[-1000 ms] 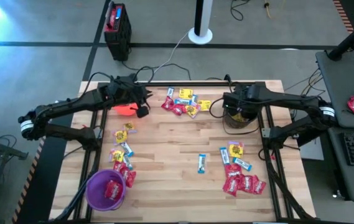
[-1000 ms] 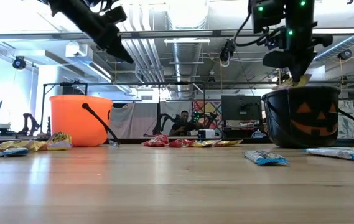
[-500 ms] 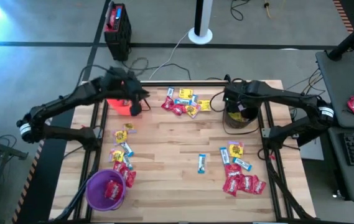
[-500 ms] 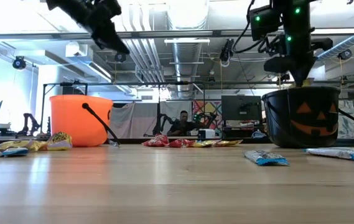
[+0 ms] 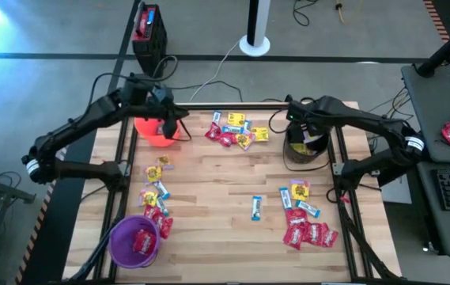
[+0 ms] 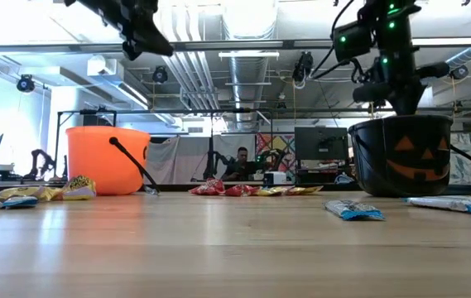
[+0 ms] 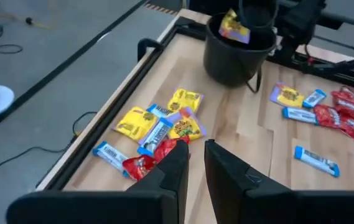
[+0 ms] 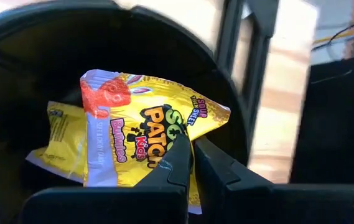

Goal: Sort candy by brand, put in halloween buckets
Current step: Put the yellow candy into the black bucket, then put the white chocolate bar into the orange bucket

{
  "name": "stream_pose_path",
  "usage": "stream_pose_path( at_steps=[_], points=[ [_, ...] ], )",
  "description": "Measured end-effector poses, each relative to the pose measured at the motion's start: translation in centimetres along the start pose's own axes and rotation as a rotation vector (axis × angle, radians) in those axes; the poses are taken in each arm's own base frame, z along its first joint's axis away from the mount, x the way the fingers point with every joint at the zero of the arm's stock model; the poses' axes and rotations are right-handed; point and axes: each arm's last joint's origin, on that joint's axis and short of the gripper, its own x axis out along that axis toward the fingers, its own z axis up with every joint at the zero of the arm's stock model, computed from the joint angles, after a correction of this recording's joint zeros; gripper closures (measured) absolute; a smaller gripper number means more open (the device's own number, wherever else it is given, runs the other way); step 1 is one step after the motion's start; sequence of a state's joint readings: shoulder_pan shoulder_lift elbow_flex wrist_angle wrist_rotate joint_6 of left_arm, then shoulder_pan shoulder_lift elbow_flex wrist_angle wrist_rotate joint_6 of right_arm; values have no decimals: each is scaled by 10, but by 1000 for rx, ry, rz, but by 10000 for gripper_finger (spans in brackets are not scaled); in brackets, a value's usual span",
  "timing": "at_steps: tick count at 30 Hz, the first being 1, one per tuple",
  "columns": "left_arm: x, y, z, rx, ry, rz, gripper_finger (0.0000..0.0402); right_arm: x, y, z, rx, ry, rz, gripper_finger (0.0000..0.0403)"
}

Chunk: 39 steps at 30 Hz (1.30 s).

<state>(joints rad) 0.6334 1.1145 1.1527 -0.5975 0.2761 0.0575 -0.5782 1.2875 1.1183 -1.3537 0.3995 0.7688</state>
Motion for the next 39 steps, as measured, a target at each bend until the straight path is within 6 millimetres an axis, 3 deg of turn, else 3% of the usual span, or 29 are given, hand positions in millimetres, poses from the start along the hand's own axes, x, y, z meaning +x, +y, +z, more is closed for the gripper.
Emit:
stream_pose_path(
  at_steps=[10,18,24,32,35,39],
  points=[
    [19,23,-1,-53,20,60,364,26,22,8,-6,92,39,385],
    [17,29,8,-13,5,74,364,31,24,12,-8,169,71,289],
    [13,28,8,26,42,70,364,6,20,28,-22,34,86,230],
    [-3,30,17,99,127,196,364,-43,19,61,24,-195,198,223],
    [-6,30,19,176,160,188,364,-58,21,73,24,-255,317,229],
    [-8,28,15,250,228,133,364,-70,30,84,-84,-251,635,239]
  ],
)
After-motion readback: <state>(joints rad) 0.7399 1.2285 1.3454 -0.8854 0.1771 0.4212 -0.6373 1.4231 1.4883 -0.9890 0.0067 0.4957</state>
